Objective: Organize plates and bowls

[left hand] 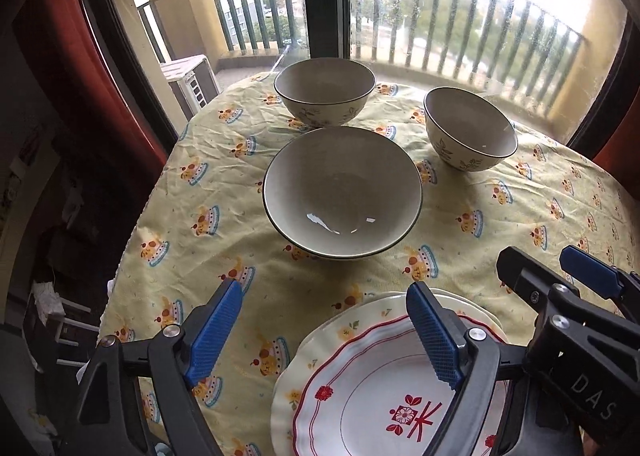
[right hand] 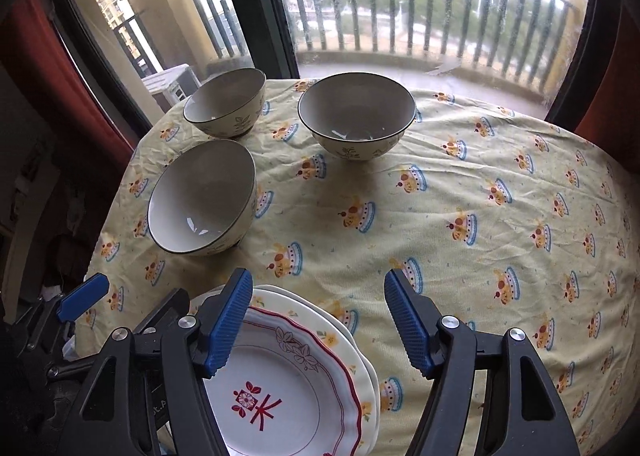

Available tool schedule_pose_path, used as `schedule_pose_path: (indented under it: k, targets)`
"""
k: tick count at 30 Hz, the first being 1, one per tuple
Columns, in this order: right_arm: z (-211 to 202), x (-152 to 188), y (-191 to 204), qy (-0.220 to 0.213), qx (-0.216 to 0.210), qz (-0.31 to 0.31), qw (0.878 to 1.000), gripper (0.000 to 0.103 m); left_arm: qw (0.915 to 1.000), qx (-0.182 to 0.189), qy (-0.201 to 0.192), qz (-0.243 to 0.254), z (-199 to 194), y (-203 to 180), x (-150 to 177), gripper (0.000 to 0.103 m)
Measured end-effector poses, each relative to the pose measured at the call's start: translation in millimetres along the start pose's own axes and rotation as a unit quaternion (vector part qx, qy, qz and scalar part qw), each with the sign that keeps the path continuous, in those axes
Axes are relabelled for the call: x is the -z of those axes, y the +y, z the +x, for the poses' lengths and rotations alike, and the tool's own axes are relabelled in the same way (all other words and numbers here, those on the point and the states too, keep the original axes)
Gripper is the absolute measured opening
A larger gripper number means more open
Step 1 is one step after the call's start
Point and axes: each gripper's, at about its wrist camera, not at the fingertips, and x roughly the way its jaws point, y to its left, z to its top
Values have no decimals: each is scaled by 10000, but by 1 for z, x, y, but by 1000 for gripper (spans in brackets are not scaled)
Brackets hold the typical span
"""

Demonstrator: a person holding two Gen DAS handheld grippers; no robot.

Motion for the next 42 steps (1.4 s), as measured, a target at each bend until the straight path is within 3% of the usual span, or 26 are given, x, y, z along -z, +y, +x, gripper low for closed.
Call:
schedule_pose_path:
  k: [6, 12, 22, 25, 33, 42]
  targets:
    - [14, -28, 23, -233, 345, 182, 9990, 72, 9995, 228, -60, 194, 27, 19, -33, 79]
    - [41, -44, 37, -181, 640, 601, 9960, 70, 9977, 341, -86, 581, 57, 30, -57, 76]
    - [79, -58, 48, 18, 986, 935, 9907, 48, 9943, 642, 131, 839, 95, 34, -73, 46]
    - [87, -59, 50, 79, 977, 964, 9905, 43, 9930, 762, 213, 879, 102, 35, -74, 41]
    - [103, -59, 63, 172, 799, 947, 9921, 17, 9914, 622, 204, 1134, 107, 36, -73, 20]
    - [101, -57, 68, 169, 961, 893, 9912, 18, 9905, 543, 159, 1255, 104, 34, -73, 18]
